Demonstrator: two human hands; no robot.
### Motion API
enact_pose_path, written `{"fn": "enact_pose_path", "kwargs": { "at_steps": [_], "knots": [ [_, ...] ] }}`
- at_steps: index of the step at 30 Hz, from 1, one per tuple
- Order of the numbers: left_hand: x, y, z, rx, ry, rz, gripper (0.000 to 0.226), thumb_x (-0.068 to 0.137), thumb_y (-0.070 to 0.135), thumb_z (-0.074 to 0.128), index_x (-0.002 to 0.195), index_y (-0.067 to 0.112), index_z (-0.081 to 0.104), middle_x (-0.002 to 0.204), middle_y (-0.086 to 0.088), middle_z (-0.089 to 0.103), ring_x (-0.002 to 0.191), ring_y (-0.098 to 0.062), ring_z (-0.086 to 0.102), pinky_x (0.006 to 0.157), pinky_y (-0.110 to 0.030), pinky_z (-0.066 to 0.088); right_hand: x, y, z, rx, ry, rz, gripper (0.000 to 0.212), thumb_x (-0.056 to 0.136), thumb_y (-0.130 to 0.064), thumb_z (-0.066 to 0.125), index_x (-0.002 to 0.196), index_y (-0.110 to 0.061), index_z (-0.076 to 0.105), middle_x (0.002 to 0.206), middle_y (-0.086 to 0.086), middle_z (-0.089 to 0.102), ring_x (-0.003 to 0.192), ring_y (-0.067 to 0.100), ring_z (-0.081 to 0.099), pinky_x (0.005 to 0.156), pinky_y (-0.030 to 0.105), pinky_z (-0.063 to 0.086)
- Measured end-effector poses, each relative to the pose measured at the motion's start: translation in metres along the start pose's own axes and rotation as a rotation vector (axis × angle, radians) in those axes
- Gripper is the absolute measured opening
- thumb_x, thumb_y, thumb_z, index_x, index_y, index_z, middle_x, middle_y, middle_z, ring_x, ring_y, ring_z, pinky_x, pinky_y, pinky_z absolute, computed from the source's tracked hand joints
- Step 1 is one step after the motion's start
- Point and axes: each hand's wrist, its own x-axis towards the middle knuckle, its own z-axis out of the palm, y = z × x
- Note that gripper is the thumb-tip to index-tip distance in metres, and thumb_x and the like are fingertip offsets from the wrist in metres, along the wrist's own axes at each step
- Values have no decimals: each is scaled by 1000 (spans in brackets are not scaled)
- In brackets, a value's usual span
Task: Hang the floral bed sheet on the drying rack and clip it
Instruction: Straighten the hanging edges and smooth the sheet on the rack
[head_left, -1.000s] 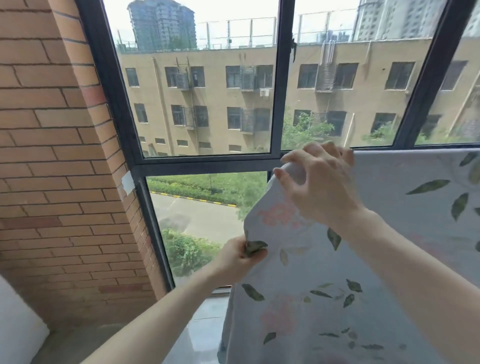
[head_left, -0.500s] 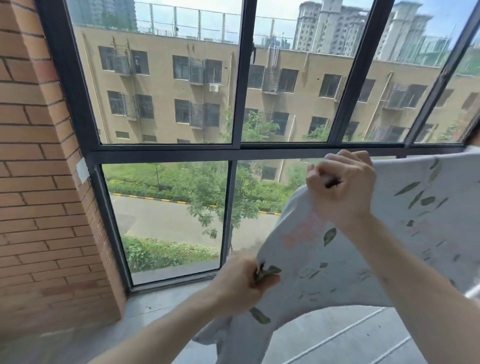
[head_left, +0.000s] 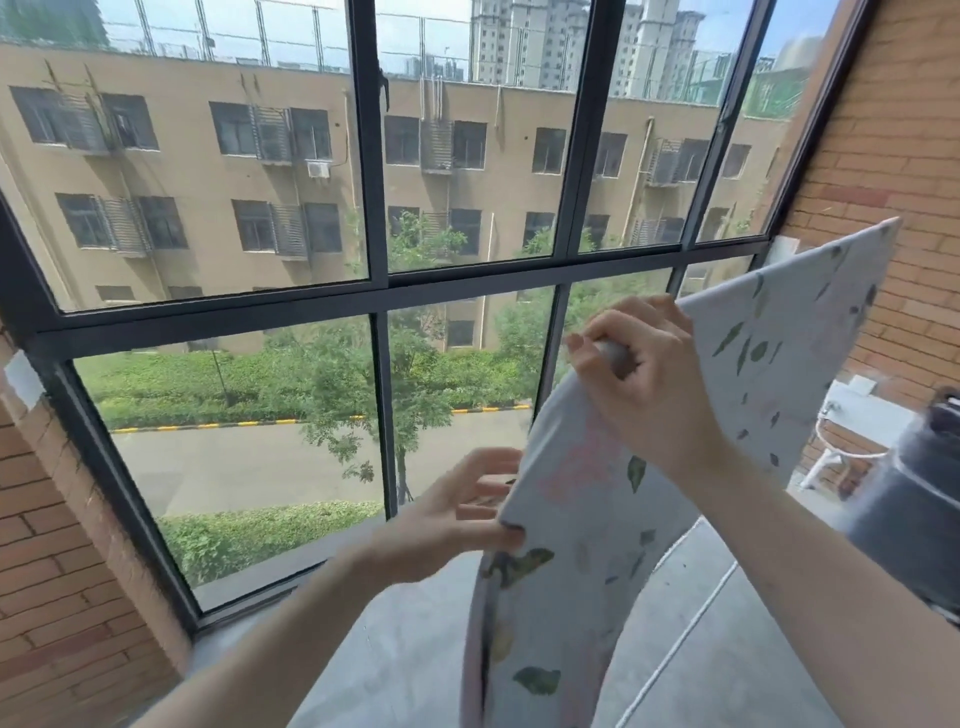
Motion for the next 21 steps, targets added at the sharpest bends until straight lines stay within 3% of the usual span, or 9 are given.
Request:
{"fn": "enact_pose_path", "kwargs": {
  "at_steps": [2,5,8,11,13,15,17,19,21],
  "knots": [
    [7,7,-10,-47,-93,19,69,84,16,79,144,34,51,141,-3,61,132,-21,59,110,-52,47,-4,-6,1,-25,-10,53,20,94,-33,64,83,-18,72,98,-11,69,112,18,55,106,39,37],
    [17,9,-22,-78,-257,74,59,86,5,63,142,18,56,141,-8,62,133,-27,57,111,-50,46,-5,-16,1,-62,-7,132,15,90,-24,62,79,-18,69,101,-9,69,118,20,54,109,23,32],
    [25,6,-37,22,-258,111,41,89,9,59,130,13,65,125,-13,68,115,-28,64,102,-45,50,-3,-31,4,-73,5,228,16,84,-24,59,70,-18,64,98,-10,70,120,17,53,105,17,33],
    [34,3,-39,265,-113,244,8,96,23,69,96,17,75,90,-2,73,78,-7,63,76,-31,53,-4,-43,10,-103,19,307,13,79,-24,61,67,-18,61,101,-12,70,126,12,51,108,26,36],
    [40,0,-40,348,47,377,18,93,29,72,80,17,71,72,7,68,65,-2,57,61,-25,47,-6,-48,10,-157,25,368,11,77,-21,62,67,-17,61,105,-10,70,128,4,48,107,17,30],
    [41,-1,-50,238,190,433,18,91,26,72,75,18,69,63,12,61,59,-1,51,55,-23,40,-8,-52,6,-236,23,386,13,78,-22,61,67,-16,60,108,-6,71,126,2,49,105,11,28],
    [31,-2,-61,92,279,474,18,93,19,71,75,15,69,63,13,56,61,-2,49,54,-20,36,-9,-55,2,-294,4,409,16,83,-19,63,69,-16,59,111,-6,70,127,7,51,110,23,33],
    [11,-5,-64,53,248,524,19,93,17,67,74,14,66,64,10,53,62,-4,47,54,-25,38,-7,-61,3,-318,-6,457,20,86,-12,66,69,-16,58,115,-9,69,128,0,49,109,30,35],
    [-9,-15,-58,66,110,520,21,94,17,65,73,17,62,62,6,53,61,-13,46,58,-37,41,-6,-67,7,-330,-10,493,22,86,-10,67,68,-17,56,117,-10,69,121,-15,45,104,19,34]
  ]
}}
